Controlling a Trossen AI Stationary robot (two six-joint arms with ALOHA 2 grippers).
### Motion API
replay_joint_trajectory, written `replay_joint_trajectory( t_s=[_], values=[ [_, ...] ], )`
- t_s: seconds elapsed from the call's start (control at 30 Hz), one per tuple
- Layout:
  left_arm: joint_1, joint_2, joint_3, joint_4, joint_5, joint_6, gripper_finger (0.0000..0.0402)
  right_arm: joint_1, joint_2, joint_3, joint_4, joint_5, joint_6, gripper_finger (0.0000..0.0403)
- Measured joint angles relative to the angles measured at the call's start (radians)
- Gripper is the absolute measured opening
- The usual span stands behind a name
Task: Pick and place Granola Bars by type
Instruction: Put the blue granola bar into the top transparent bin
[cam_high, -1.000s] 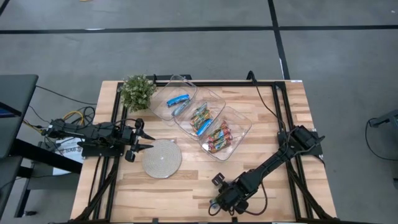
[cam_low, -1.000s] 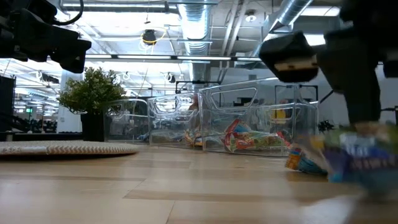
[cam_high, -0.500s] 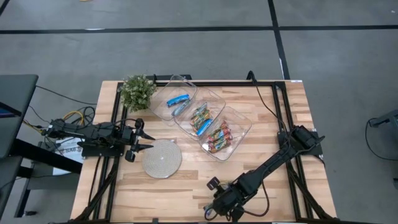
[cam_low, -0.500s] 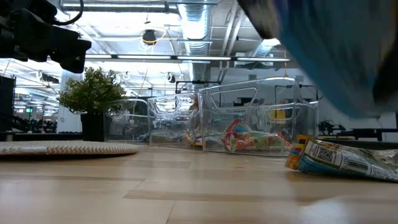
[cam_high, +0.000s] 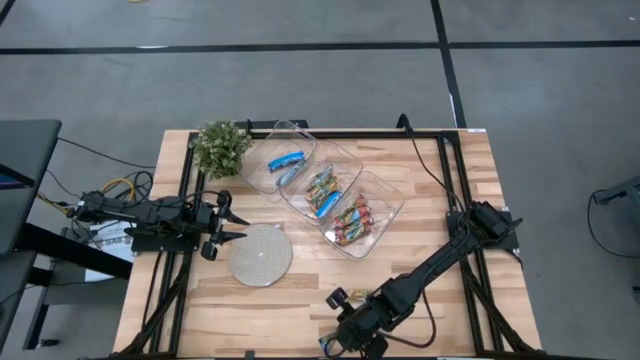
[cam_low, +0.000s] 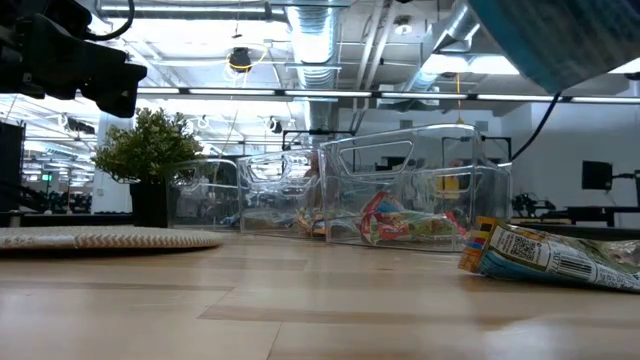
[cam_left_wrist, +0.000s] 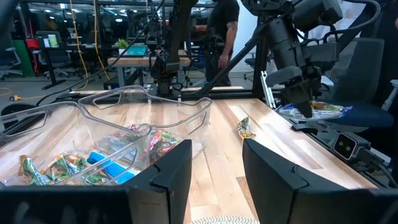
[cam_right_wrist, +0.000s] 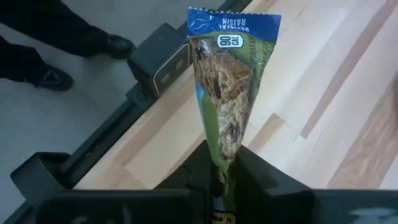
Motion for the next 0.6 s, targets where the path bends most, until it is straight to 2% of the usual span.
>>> replay_joint_trajectory(
  t_s=[0.6],
  values=[
    [0.000,0.000,0.000,0.000,0.000,0.000,0.0138,-0.074,-0.081,0.001,0.026,0.006,-0.008,0.0036]
  ],
)
